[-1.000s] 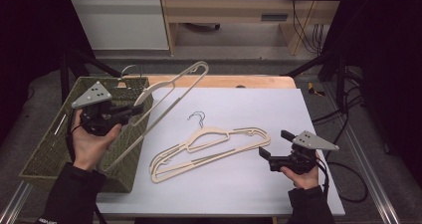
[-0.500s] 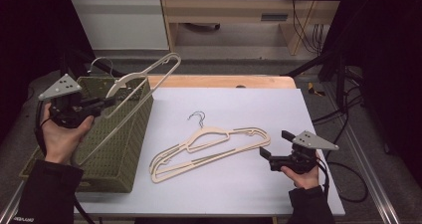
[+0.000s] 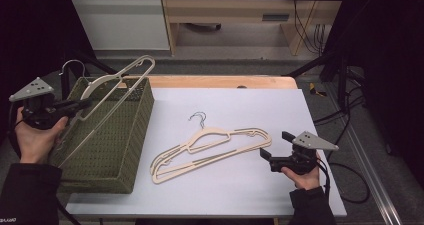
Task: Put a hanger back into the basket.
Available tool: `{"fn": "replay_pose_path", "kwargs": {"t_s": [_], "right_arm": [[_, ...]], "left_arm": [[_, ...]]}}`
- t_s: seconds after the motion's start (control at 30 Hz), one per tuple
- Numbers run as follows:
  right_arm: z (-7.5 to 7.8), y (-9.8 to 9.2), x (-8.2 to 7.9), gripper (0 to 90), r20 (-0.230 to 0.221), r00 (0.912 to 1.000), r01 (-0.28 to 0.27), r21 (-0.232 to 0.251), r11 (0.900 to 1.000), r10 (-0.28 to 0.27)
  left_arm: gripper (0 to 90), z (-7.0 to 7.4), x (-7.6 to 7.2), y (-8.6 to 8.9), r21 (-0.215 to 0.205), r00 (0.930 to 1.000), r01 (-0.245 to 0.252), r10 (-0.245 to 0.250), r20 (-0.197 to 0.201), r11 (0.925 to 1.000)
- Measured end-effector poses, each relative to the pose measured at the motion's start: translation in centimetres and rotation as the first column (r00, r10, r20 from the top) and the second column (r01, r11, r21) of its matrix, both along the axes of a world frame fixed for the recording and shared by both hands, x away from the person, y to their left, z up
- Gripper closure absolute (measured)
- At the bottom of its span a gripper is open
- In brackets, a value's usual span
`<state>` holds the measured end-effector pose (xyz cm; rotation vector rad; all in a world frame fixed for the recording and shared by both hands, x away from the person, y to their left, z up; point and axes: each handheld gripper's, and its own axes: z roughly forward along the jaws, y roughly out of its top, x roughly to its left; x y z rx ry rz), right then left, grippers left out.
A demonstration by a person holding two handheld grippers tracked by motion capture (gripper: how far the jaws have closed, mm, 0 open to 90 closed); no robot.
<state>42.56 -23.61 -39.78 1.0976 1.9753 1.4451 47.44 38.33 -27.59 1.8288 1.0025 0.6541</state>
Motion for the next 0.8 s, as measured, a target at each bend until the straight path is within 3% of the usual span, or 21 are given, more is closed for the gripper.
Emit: {"fn": "replay_pose_path", "kwargs": {"t_s": [0.17, 0.4, 0.5, 0.67, 0.8], "right_arm": [[-0.1, 0.1, 0.0, 2.8, 0.002, 1.0000, -0.006, -0.003, 1.000, 0.006], [0.0, 0.1, 0.0, 2.7, -0.001, 1.0000, -0.002, 0.001, 1.000, 0.002], [0.0, 0.1, 0.0, 2.7, 0.002, 1.0000, -0.005, -0.003, 1.000, 0.005], [-0.1, 0.1, 0.0, 2.7, 0.002, 1.0000, -0.002, 0.001, 1.000, 0.002], [-0.1, 0.2, 0.1, 2.7, 0.001, 1.0000, -0.004, 0.002, 1.000, 0.004]], "left_arm": [[85.6, -0.9, 0.2, 1.5, 0.004, 0.9995, -0.025, 0.025, -0.021, 0.9997], [85.7, -2.2, 0.6, 2.2, 0.025, 0.9973, -0.039, 0.041, -0.061, 0.9989], [85.7, -2.5, 0.8, 2.2, 0.018, 0.9975, -0.027, 0.028, -0.065, 0.9995], [85.7, -2.7, 1.1, 1.7, 0.064, 0.9970, -0.005, 0.010, -0.076, 0.9980], [85.7, -2.8, 1.4, 2.3, 0.065, 0.9973, 0.003, 0.002, -0.074, 0.9979]]}}
